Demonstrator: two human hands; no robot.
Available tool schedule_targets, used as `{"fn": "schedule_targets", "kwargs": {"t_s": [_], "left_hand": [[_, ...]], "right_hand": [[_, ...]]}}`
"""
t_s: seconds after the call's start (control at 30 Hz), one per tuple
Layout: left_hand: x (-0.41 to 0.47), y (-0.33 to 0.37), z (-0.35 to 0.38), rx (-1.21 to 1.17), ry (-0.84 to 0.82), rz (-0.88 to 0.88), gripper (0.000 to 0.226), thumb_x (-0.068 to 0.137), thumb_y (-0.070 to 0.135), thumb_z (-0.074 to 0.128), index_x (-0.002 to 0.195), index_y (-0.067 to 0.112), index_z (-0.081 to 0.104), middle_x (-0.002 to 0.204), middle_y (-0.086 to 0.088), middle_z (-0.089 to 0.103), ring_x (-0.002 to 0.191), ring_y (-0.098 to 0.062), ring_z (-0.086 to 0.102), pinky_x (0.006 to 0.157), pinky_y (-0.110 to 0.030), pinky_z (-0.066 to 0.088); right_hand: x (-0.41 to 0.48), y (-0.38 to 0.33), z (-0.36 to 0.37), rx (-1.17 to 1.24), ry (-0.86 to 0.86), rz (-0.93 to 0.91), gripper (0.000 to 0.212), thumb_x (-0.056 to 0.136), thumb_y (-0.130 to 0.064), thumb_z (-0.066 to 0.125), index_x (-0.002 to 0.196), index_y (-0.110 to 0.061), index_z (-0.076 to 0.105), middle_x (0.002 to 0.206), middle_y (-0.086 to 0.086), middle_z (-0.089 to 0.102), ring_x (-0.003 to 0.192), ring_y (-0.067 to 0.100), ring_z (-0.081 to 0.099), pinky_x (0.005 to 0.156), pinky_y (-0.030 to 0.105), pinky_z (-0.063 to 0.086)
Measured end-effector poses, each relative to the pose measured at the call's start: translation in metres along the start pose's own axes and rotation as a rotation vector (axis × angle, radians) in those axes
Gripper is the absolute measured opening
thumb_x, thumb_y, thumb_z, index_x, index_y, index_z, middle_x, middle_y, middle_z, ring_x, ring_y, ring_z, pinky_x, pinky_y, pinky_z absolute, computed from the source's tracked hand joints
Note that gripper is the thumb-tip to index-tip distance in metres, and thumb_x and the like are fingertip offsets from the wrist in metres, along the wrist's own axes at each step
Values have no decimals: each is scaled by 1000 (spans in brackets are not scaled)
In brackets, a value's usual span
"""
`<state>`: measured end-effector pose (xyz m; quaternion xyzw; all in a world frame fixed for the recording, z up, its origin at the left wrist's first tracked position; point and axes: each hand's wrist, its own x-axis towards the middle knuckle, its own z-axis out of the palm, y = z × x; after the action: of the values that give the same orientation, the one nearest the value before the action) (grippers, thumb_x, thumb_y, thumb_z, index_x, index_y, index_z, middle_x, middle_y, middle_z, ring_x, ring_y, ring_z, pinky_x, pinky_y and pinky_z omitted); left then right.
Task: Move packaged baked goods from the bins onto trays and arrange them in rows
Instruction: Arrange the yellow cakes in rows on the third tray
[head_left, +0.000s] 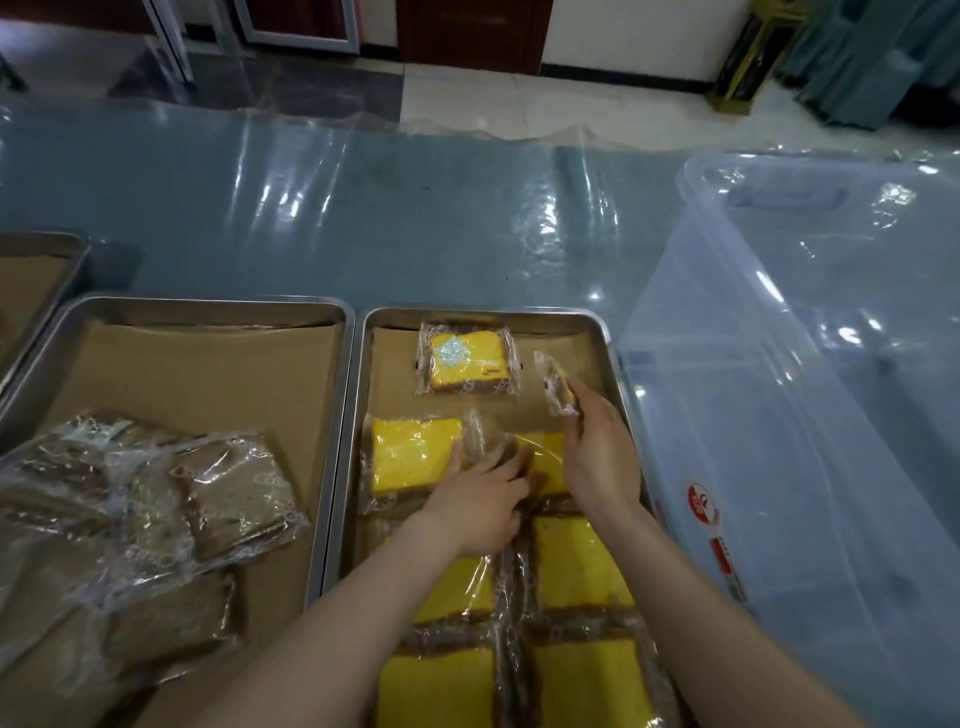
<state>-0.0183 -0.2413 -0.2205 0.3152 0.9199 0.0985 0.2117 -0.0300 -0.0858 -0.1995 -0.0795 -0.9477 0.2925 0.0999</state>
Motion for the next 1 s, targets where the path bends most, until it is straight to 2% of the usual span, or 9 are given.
{"fn": "schedule_targets", "kwargs": {"t_s": [0.07,0.17,0.27,0.37,0.47,0.63,0.83,0.9,1.0], "left_hand": [[2,-5,-1,-42,8,35,51,97,29,36,147,32,25,159,7,0,144,-17,-13,109,-57,-16],[3,-19,1,-73,236,-43,51,96,36,39,146,30,28,158,4,1,145,-17,-7,116,-43,-7],[3,-39,5,-55,269,-274,62,96,50,27,146,35,-7,153,4,-21,139,-22,-25,112,-42,-16],[-2,-43,16,11,142,-167,63,95,57,16,143,38,-19,152,9,-26,136,-20,-31,108,-41,-24],[-7,-41,20,-31,180,-95,58,96,53,16,142,38,-16,152,11,-21,136,-12,-30,106,-33,-25],[13,-52,-2,-149,462,-264,59,97,36,34,149,28,8,155,8,-6,137,-5,-18,108,-30,-16],[61,-91,-30,-99,338,-359,74,88,15,56,150,26,15,159,-2,0,145,-22,-2,117,-41,6],[66,-99,-35,-88,370,-367,73,84,5,56,147,25,25,158,-1,13,144,-24,9,114,-43,22],[65,-103,-36,-8,428,-319,69,81,2,57,143,23,35,155,-1,25,140,-25,20,108,-41,32]], "right_hand": [[2,2,1,31,3,13,40,100,-26,40,140,-28,42,131,-6,56,117,15,52,89,32,48],[5,7,4,29,15,2,39,100,-28,40,139,-31,41,128,-6,57,113,13,53,84,26,44],[9,9,7,34,11,-64,36,99,-26,42,135,-29,45,120,-5,60,108,15,54,84,31,47],[11,13,14,-12,-57,-77,39,97,-28,44,136,-23,46,127,-1,58,117,19,51,96,44,44],[8,18,21,-133,-149,-72,46,96,-36,44,140,-23,43,143,1,47,134,23,38,110,46,33],[-6,31,36,-389,-248,-166,55,99,-47,29,149,-27,18,158,2,18,146,24,4,116,39,-1],[4,32,32,-399,-216,-181,50,95,-46,40,141,-28,37,148,0,41,140,22,28,112,37,11],[6,31,29,-354,-231,-148,49,93,-44,45,140,-32,38,147,-5,40,140,18,27,111,35,8],[6,29,28,-307,-255,-125,50,95,-41,45,143,-33,36,151,-6,35,143,17,21,112,33,4]]}}
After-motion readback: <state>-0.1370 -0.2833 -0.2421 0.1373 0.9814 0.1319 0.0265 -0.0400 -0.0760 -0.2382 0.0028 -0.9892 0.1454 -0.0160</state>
